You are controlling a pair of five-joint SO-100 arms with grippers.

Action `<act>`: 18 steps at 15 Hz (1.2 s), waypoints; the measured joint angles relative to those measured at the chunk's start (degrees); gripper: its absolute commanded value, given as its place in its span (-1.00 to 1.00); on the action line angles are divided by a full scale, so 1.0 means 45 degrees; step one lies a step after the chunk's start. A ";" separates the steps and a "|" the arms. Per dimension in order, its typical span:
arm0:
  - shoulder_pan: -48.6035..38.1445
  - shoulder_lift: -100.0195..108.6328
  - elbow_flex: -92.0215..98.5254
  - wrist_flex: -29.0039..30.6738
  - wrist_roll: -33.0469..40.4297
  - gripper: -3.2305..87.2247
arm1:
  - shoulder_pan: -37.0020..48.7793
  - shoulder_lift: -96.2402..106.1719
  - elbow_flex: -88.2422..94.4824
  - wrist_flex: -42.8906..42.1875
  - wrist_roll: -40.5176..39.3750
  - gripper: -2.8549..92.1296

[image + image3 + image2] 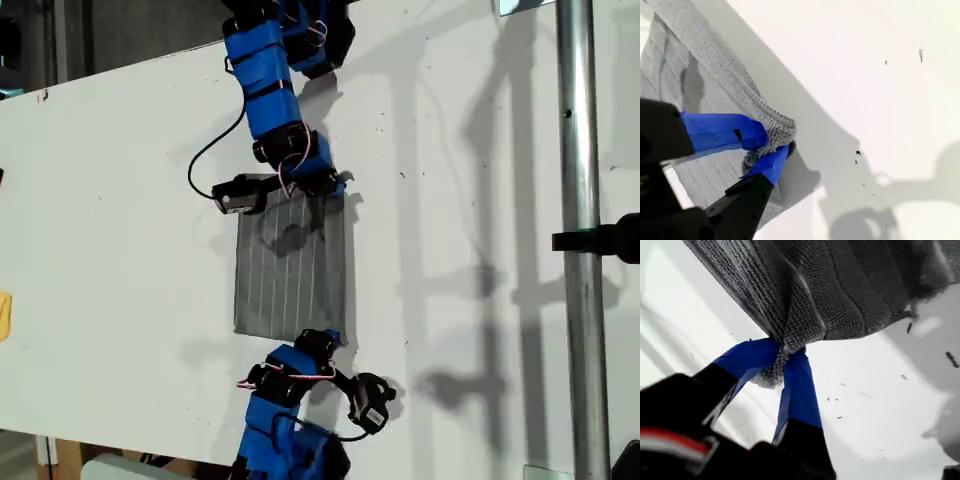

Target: Grasp corners of a towel and fold twice.

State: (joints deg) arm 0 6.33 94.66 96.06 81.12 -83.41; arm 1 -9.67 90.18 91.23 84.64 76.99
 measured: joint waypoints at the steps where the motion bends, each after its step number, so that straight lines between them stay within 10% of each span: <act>1: -0.0957 0.0020 0.0000 0.0078 0.0879 -0.99 | 0.1035 0.0059 0.0000 0.0078 -0.0937 -0.94; 9: -1.0527 -0.2070 -0.2852 0.0742 0.8691 -0.99 | 0.9258 -0.0605 -0.1406 -0.1250 -0.8125 -0.94; 18: -1.0977 -0.4199 -0.6602 0.2520 0.9551 -0.99 | 0.9980 0.0723 -0.0801 -0.1289 -0.9043 -0.94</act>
State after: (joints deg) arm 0 -43.07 75.76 66.36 92.46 -40.43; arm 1 35.24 93.43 87.63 78.84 36.30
